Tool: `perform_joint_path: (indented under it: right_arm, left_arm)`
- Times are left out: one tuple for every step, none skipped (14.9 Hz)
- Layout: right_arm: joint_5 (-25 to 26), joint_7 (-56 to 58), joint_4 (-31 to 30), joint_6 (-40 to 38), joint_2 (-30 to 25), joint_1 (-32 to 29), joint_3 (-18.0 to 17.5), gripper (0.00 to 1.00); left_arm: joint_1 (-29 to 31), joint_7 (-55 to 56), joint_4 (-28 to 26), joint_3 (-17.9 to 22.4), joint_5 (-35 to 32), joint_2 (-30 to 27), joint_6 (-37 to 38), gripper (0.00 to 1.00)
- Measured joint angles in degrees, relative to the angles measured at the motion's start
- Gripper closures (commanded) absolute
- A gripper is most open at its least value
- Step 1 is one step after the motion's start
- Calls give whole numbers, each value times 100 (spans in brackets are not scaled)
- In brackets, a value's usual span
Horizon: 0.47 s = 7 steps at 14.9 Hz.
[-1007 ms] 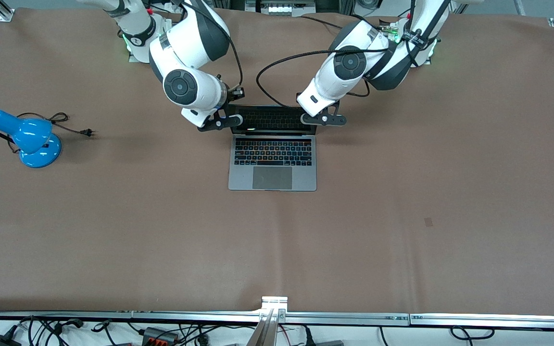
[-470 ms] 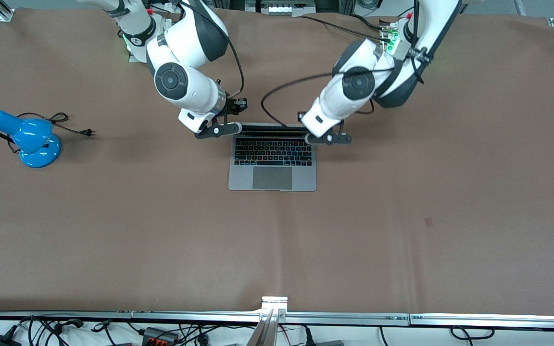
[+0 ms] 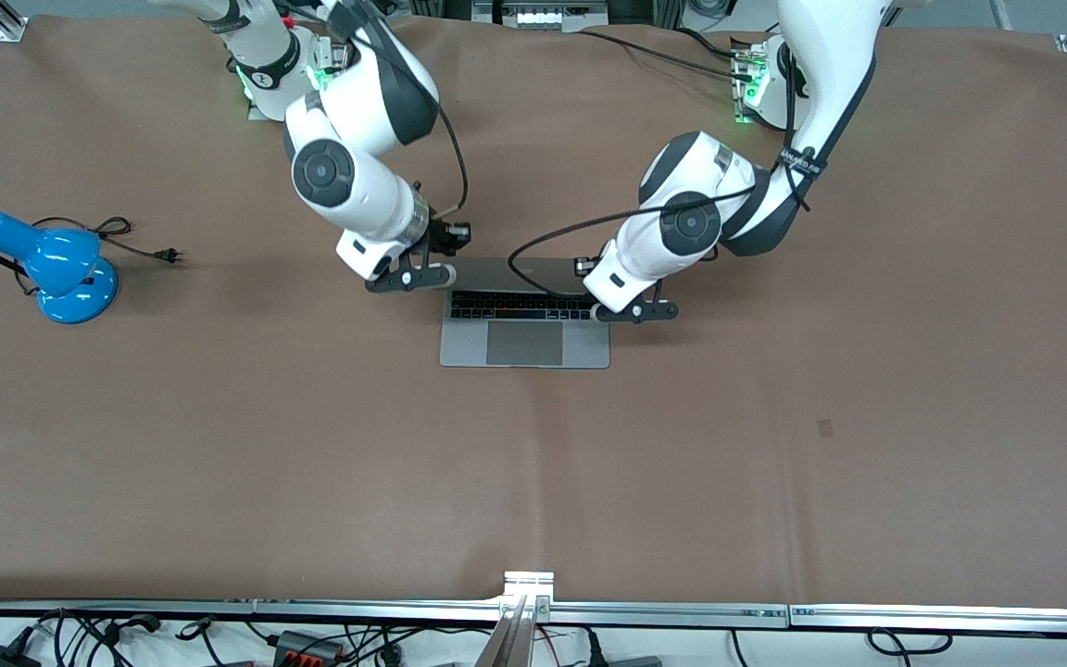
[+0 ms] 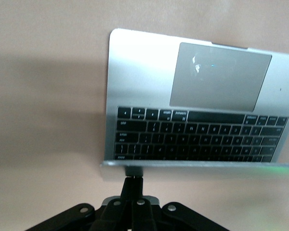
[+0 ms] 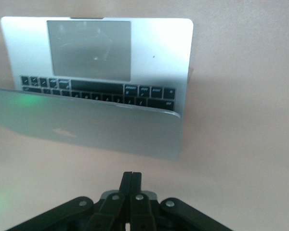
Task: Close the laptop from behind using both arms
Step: 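Push the screen down toward the keyboard with both grippers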
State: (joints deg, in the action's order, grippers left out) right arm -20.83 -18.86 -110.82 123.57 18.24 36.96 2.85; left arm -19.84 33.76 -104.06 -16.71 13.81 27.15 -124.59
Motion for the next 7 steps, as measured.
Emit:
perform_joint_path:
  right_arm:
    - [1, 0, 146, 26, 199, -4, 40, 100]
    - [2, 0, 325, 38, 410, -10, 77, 100]
    - [3, 0, 509, 47, 607, -12, 108, 100]
    - [3, 0, 679, 51, 781, -14, 134, 100]
    - [3, 0, 840, 52, 941, -16, 158, 100]
    - [4, 0, 991, 53, 1095, -16, 193, 100]
    - [5, 0, 1131, 53, 1252, -17, 237, 100]
  left_arm:
    - [1, 0, 116, 22, 0, 111, 0, 100]
    - [1, 1, 230, 44, -1, 219, -2, 100]
    - [-1, 1, 350, 77, -2, 336, -3, 100]
    - [0, 1, 460, 109, -22, 450, -4, 100]
    - [1, 1, 569, 131, -110, 572, -5, 100]
    - [0, 2, 671, 142, -271, 698, -7, 100]
    - [-1, 16, 760, 147, -414, 825, -9, 100]
